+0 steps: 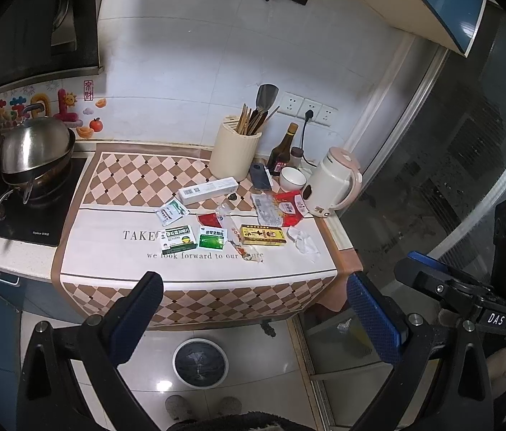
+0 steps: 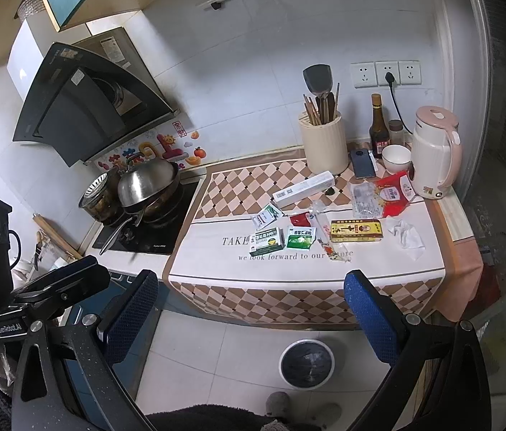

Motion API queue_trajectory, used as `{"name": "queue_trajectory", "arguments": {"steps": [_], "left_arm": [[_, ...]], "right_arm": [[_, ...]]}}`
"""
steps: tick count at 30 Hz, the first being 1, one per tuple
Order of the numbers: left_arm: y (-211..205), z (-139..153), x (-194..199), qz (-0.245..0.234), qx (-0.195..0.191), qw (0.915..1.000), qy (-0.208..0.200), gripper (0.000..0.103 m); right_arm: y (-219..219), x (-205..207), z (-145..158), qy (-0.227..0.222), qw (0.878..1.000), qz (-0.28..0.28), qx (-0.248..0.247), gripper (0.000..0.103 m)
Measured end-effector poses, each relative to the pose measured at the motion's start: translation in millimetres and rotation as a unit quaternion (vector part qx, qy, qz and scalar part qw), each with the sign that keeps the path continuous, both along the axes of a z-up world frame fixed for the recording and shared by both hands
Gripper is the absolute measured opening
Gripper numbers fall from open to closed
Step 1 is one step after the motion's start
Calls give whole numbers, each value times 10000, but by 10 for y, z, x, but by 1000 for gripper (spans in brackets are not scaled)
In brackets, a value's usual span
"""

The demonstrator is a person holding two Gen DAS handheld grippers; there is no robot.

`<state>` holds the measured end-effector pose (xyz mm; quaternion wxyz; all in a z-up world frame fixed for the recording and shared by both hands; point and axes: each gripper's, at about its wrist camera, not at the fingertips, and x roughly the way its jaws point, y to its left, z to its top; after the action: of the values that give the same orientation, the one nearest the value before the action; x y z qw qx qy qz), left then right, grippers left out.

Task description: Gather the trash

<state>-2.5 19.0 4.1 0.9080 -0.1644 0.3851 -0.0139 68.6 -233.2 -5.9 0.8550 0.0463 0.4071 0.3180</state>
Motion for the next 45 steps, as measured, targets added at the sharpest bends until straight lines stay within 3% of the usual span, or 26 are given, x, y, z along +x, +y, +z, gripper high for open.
{"name": "queue_trajectory", "arguments": {"steps": [38,42,45], "left_arm": [[-104,31,-47,-80,-7,10000,-41,103],[-132,-35,48,508,903,9946,20,103],[-89,-177,277,989,1724,9800,100,103]], "right_arm": [[12,-121,10,32,9999,119,71,103],[13,-121,0,6,9999,-86,54,103],[9,-71,-74,-14,9983,-577,-120,103]]}}
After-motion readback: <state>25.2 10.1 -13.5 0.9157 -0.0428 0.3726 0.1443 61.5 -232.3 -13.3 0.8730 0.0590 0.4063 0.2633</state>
